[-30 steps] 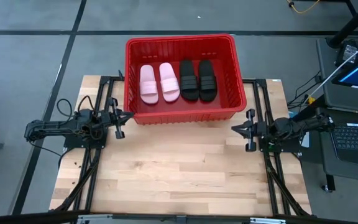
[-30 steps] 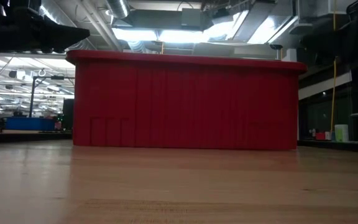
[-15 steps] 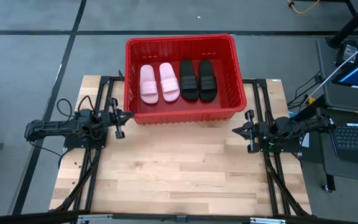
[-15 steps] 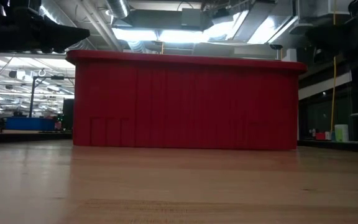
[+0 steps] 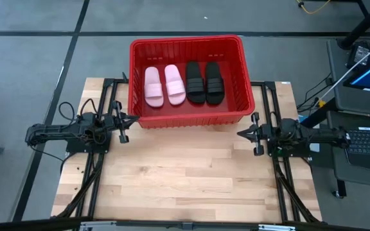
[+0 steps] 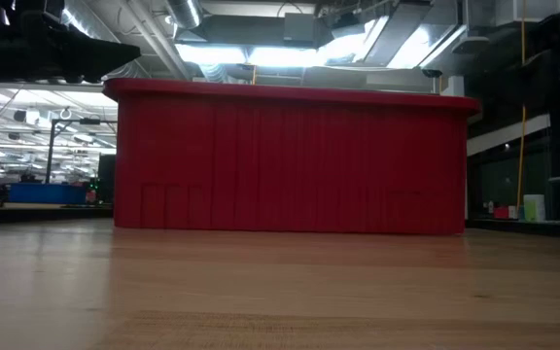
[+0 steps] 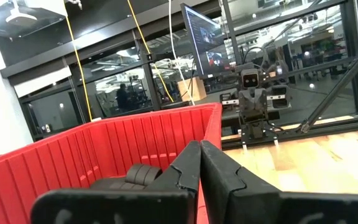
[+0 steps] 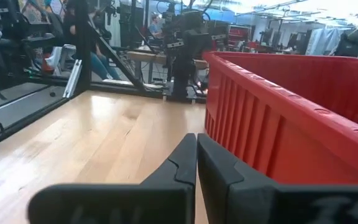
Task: Pick and place slides into bin
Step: Return to Home Position
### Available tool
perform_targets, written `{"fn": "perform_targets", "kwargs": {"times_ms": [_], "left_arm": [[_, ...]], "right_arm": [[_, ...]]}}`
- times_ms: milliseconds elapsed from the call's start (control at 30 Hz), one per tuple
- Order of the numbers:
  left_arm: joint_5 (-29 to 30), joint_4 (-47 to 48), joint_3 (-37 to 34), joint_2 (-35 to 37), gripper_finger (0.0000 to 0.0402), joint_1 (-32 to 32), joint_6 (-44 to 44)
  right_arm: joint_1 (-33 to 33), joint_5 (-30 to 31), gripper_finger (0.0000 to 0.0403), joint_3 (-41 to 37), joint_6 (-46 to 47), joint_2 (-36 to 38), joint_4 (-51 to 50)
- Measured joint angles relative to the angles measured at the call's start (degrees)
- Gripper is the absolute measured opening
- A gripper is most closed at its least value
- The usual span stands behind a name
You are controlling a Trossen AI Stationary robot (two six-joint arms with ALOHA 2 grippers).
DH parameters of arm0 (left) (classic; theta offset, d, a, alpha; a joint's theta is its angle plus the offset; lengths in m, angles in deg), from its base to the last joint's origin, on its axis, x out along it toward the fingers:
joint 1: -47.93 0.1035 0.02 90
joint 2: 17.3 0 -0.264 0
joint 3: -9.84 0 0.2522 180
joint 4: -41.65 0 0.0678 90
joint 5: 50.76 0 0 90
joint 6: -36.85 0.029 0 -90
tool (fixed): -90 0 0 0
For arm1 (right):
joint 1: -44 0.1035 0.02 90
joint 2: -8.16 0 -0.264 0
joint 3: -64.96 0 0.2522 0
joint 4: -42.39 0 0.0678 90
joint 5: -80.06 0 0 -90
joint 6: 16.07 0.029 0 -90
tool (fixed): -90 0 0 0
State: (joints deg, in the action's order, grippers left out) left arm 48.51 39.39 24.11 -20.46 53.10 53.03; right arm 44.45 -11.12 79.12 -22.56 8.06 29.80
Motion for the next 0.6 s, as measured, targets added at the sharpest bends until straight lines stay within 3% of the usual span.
{"fn": "perform_targets", "kwargs": {"times_ms": [600], "left_arm": [[0.0, 0.0, 0.0, 0.0, 0.0008, 0.0, 0.0]], "right_arm": [[-0.7, 0.0, 0.0017, 0.0, 0.1, 0.0, 0.3]]}}
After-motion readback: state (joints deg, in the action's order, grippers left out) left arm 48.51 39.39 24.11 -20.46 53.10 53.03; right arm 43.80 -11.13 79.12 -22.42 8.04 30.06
